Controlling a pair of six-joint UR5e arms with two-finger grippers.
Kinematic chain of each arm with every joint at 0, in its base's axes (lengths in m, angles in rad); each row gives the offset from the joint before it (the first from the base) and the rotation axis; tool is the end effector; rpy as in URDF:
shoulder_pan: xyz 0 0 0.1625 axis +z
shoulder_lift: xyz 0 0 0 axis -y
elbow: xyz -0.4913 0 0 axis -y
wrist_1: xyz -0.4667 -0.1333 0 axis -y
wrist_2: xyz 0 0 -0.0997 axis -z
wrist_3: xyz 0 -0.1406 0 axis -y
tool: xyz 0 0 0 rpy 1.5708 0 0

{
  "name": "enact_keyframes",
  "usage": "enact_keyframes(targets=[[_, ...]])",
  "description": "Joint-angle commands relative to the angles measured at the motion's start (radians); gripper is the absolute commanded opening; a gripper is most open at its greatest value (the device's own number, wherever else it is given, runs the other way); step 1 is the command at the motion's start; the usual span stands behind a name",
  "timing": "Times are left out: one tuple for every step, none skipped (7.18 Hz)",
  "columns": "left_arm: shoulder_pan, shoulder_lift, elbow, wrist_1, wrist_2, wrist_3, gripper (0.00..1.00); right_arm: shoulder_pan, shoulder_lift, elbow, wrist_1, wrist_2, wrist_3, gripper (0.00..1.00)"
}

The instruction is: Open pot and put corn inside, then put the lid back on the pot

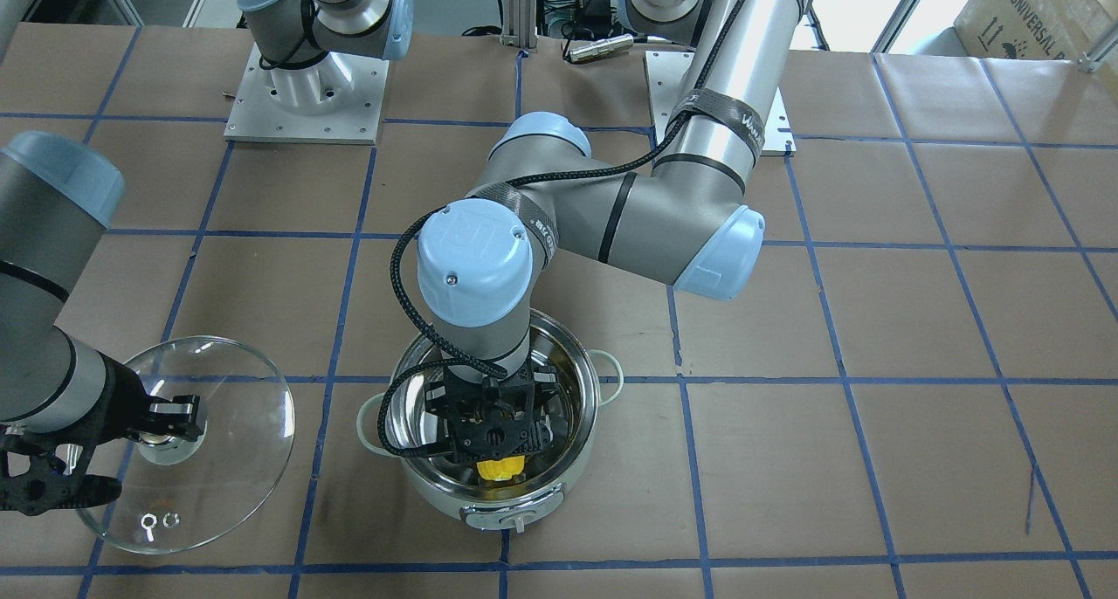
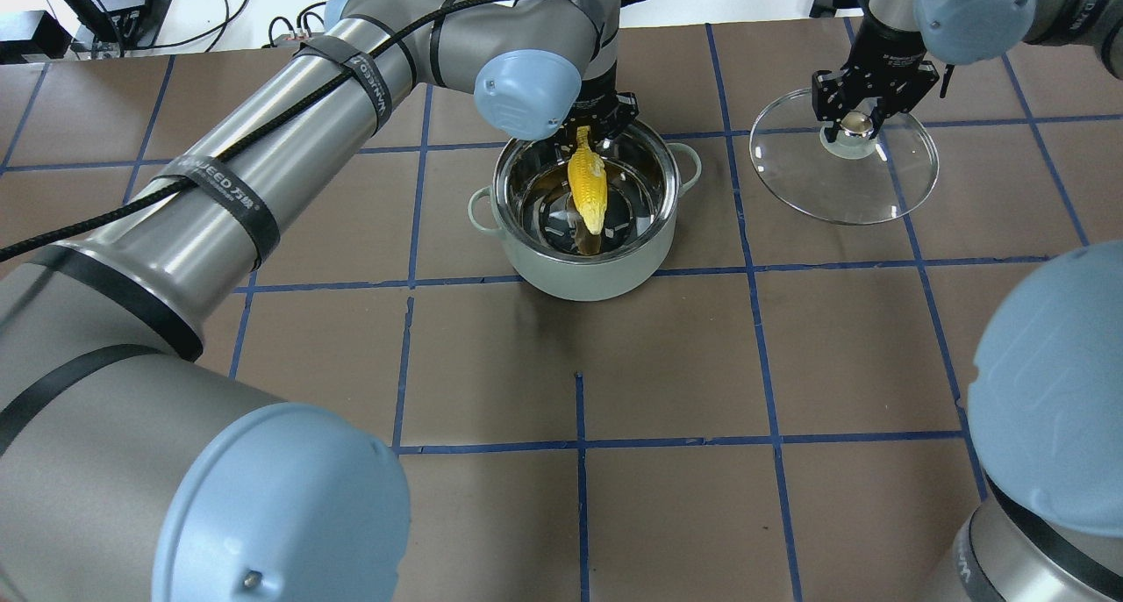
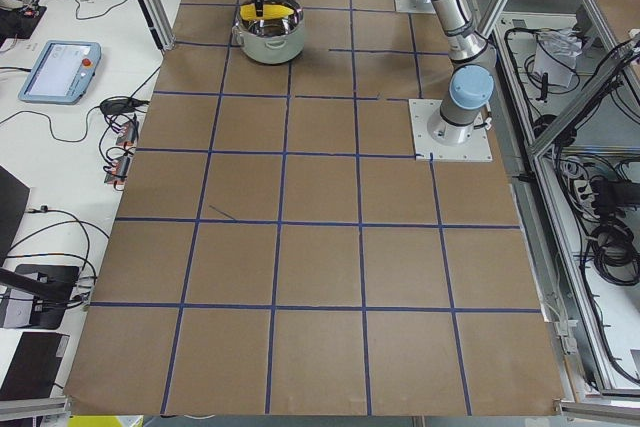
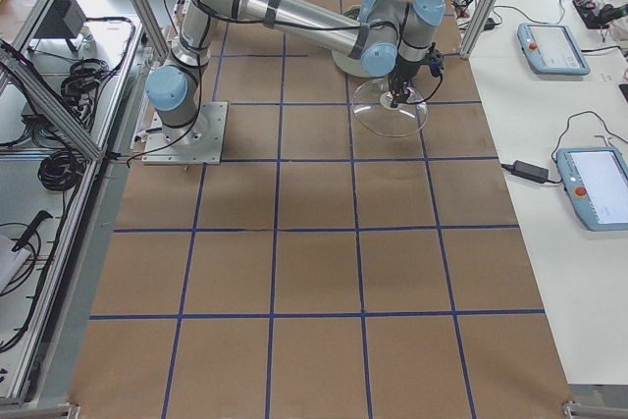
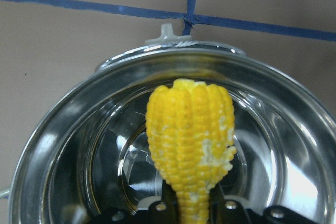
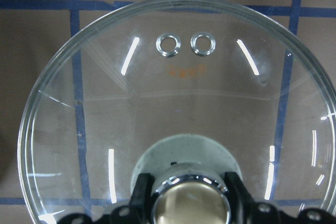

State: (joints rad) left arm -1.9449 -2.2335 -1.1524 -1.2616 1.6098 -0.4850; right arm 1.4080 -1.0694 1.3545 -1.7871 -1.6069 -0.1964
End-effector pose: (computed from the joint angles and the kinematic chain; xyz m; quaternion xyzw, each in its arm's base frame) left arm -0.4346 -0.7573 0.3032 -0.0560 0.9977 -0.0376 0.0042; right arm 0.0011 -0.7844 0.3150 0.0174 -0.9991 -0.0371 0.0116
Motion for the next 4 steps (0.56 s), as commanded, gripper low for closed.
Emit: enact_keyframes(targets=[[0.003,0.002,-0.006,0.013,-0.005,0.003,1.0,0.0,-0.003,0.0,0.0,0.001,0.0,0.1],[0.006,0.002,-0.009,0.011,-0.008,0.003,1.0,0.0,-0.003,0.0,0.0,0.001,0.0,0.1],[0.009,0.002,-0.016,0.013,-0.008,0.003,1.0,0.0,-0.003,0.002,0.002,0.001,0.0,0.1],[0.014,0.005,-0.017,0.01,-0.01,0.005,1.0,0.0,-0.004,-0.001,0.0,0.001,0.002,0.1]])
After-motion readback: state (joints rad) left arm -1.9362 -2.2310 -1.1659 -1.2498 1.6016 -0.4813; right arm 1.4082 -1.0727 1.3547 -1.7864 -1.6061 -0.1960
